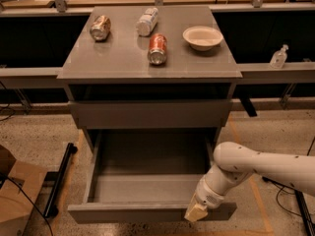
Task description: Close middle drawer
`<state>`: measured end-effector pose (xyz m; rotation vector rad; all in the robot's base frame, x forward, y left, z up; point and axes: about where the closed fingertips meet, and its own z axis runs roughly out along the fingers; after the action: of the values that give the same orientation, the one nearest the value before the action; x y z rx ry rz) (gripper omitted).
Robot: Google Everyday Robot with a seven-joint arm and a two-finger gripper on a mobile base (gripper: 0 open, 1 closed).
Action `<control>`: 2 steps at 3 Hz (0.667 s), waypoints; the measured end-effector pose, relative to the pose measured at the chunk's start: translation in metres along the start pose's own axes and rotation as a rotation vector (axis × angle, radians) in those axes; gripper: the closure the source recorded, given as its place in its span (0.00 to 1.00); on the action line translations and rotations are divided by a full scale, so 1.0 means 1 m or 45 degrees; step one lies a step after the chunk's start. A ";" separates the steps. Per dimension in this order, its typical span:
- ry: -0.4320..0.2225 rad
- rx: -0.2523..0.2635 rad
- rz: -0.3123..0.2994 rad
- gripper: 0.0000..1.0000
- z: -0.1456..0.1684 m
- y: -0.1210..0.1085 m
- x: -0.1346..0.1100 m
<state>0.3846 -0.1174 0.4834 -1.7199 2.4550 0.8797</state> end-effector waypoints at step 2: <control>-0.024 0.057 0.091 1.00 0.055 -0.027 -0.001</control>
Offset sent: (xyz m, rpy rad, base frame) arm 0.0335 0.0282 -0.0867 -0.0535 -0.1126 -0.2039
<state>0.3927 -0.0982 0.4256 -1.6122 2.5182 0.8355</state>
